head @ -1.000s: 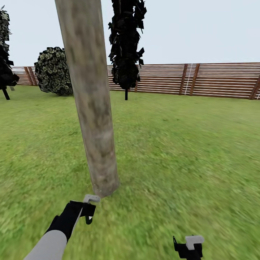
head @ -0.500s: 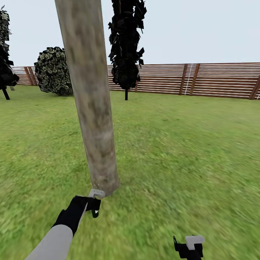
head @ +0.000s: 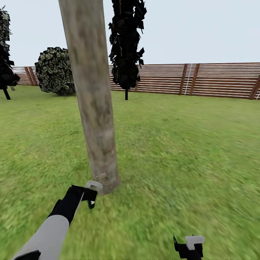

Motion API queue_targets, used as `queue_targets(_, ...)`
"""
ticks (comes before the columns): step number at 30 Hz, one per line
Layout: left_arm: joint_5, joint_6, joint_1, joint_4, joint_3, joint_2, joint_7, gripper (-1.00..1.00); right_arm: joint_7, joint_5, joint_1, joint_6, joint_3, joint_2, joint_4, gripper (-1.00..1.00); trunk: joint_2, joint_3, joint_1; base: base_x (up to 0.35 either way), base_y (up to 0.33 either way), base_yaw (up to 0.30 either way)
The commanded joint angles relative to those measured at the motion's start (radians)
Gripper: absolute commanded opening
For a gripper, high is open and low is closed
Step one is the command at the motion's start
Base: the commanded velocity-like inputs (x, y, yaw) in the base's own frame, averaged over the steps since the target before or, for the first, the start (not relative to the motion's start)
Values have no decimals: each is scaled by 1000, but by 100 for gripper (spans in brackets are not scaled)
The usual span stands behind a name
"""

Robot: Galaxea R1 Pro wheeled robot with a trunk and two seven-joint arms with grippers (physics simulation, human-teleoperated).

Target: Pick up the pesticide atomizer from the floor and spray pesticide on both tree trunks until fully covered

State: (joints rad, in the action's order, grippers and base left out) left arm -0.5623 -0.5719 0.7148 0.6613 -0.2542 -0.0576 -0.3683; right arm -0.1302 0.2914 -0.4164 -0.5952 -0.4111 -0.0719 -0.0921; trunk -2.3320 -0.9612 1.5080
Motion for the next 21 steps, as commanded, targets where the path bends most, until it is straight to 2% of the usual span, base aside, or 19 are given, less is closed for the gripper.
queue_targets(1, -3, -1, 5, 11, 0, 7, -13, -100, 0, 0, 0, 0, 0, 0, 0, 100, 0, 0, 0, -16, 3, 0)
queue_targets(4, 1, -3, 17, 45, -6, 83, -75, -100, 1, 0, 0, 0, 0, 0, 0, 100, 0, 0, 0, -5, 1, 0)
queue_targets(5, 1, -8, 18, 51, -5, 90, -87, -100, 1, 0, 0, 0, 0, 0, 0, 100, 0, 0, 0, -1, 0, 0)
queue_targets(8, 1, -52, 23, 69, 3, 82, -112, -100, 1, 0, 0, 0, 0, 0, 0, 100, 0, 0, 0, 0, 0, 0)
queue_targets(9, 1, -69, 25, 75, 22, 56, -129, -100, 1, -1, 0, 0, -1, 1, 0, 100, 0, 0, 0, 0, 0, 0)
queue_targets(10, 0, -75, 30, 76, 32, 41, -144, -100, 1, -1, 0, 0, -1, 1, 0, 100, 0, 0, 0, 0, 0, 0)
queue_targets(12, -1, -84, 46, 78, 41, 32, -170, -100, 1, -1, 0, 0, -1, 1, 0, 100, 0, 0, 0, 0, 0, 0)
queue_targets(13, -2, -94, 51, 78, 43, 34, -180, -100, 1, -1, 0, 0, -1, 1, 0, 100, 0, 0, 0, 0, 0, 0)
queue_targets(15, -7, -129, 88, 77, 45, 63, -219, -100, 1, -1, 0, 0, -1, 1, 0, 100, 0, 0, 0, 0, 0, 0)
queue_targets(18, -7, -137, 111, 77, 46, 102, -236, -100, 1, -1, 1, 0, -1, 1, 0, 100, 0, 0, 0, 0, 0, 0)
queue_targets(19, -7, -139, 116, 78, 50, 110, -239, -100, 1, -1, 0, 0, -1, 1, 0, 100, 0, 0, 0, 0, 0, 0)
queue_targets(21, -5, -140, 115, 77, 69, 108, -241, -100, 1, -1, 1, 0, -2, 1, 0, 100, 0, 0, 0, 0, 0, 0)
